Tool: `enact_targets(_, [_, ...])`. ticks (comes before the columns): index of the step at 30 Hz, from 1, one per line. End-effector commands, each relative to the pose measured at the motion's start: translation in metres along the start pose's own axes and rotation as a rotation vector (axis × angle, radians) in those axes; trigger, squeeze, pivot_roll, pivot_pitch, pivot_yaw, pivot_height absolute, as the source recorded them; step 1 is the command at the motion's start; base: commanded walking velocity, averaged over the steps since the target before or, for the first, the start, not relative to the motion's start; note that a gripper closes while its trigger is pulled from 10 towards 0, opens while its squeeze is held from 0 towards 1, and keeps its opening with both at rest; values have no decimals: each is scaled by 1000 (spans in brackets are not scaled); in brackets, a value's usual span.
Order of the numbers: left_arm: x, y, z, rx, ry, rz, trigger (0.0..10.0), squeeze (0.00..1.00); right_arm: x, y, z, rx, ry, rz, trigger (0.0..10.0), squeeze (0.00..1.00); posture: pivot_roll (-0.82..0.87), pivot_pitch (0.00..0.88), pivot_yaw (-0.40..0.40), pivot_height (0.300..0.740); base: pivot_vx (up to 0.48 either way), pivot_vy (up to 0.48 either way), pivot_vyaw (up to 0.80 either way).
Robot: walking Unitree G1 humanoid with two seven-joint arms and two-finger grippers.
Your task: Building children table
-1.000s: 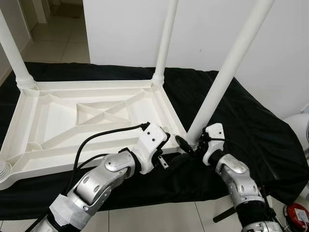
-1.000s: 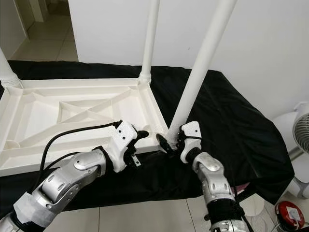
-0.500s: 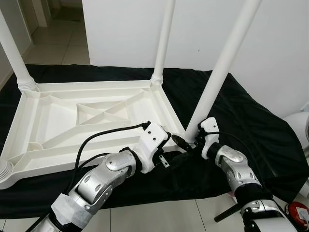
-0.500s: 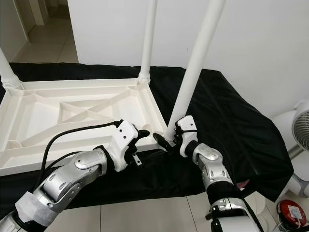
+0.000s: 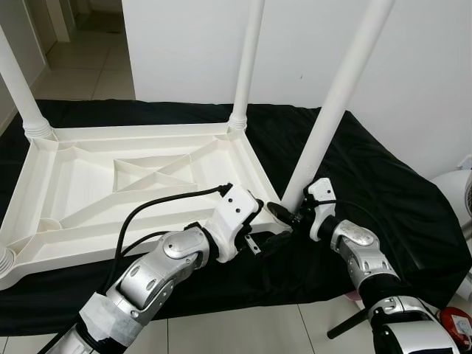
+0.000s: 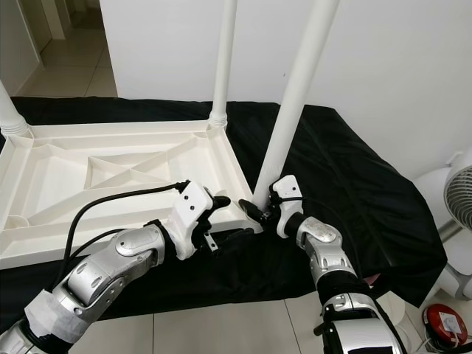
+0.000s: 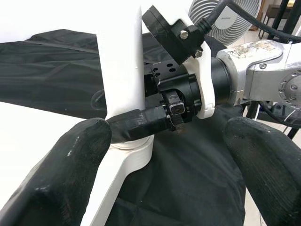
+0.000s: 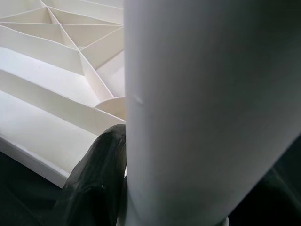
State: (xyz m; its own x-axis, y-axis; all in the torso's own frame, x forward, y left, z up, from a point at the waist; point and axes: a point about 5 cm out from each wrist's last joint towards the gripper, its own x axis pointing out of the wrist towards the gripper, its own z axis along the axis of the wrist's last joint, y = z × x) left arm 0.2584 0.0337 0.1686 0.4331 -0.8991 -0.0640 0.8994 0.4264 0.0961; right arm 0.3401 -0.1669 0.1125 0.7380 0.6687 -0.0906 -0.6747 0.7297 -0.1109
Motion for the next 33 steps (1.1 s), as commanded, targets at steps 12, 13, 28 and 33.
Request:
enact_targets(12, [-1,-9,-2,6,7,-128,10000,0,-5,4,-18,92,40,-126,10000,0,-16,0,-97,740,0,0,0])
enact_targets(13, [-1,-9,-2,6,7,-128,10000,0,-5,4,-18,92,40,-126,10000,0,-16,0,-97,740,0,0,0])
enact_targets(28, [-2,-14,-7,-7,17,-137,10000,0,4,49,-10,169,51,-779,10000,0,-22,0,-107,740,0,0,0])
enact_targets(33, [-1,-12,-5,-6,9,-131,10000,0,11,62,-6,226,40,-753,10000,0,-15,0,-111,740,0,0,0])
